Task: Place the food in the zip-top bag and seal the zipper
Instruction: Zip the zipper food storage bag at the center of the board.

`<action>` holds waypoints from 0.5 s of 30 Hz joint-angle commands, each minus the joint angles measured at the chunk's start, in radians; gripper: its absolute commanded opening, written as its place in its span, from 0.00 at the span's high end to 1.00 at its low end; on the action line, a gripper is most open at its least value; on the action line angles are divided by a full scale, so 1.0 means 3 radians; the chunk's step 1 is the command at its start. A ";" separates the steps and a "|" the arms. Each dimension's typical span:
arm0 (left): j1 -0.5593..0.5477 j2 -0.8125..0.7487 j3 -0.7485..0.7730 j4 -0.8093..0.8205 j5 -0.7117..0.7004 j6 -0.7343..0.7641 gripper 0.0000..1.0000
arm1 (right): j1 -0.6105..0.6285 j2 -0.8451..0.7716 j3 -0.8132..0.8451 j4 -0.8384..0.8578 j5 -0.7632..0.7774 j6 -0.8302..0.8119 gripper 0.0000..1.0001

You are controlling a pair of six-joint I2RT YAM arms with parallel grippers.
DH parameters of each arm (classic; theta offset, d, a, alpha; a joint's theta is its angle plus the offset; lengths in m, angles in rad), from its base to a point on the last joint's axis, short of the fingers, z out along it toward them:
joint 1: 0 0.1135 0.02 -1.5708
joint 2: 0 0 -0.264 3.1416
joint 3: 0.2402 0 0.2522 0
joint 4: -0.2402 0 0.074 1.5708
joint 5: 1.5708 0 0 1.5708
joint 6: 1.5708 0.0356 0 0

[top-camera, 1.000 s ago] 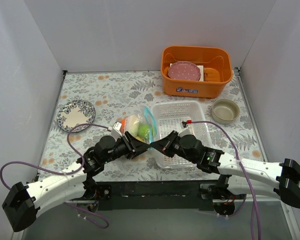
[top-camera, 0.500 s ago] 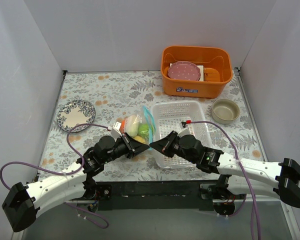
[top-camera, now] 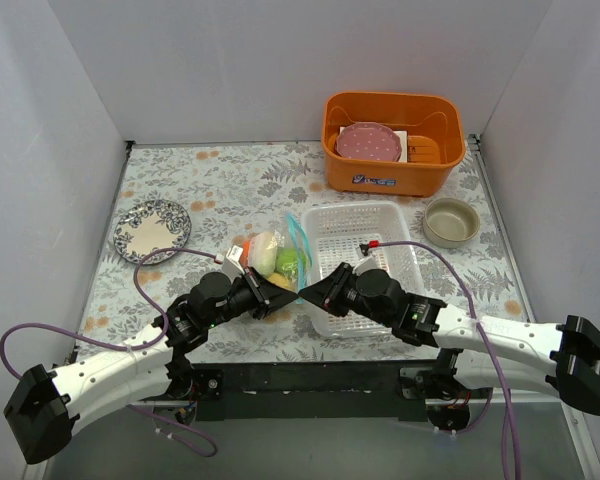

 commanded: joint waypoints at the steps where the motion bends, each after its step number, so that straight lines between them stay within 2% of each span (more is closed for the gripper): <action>1: -0.0013 -0.0078 0.0059 -0.0077 -0.0066 -0.0004 1.00 | 0.0018 0.0047 0.0170 0.0044 -0.0017 -0.0064 0.80; 7: -0.0008 -0.0099 0.0064 -0.0133 -0.0061 0.0016 1.00 | 0.0018 0.0026 0.0191 -0.0028 0.0039 -0.0059 0.99; 15: -0.0013 -0.0032 0.0110 -0.0297 0.0117 0.0185 1.00 | 0.0013 -0.0132 0.0206 -0.0125 0.0483 -0.0100 0.99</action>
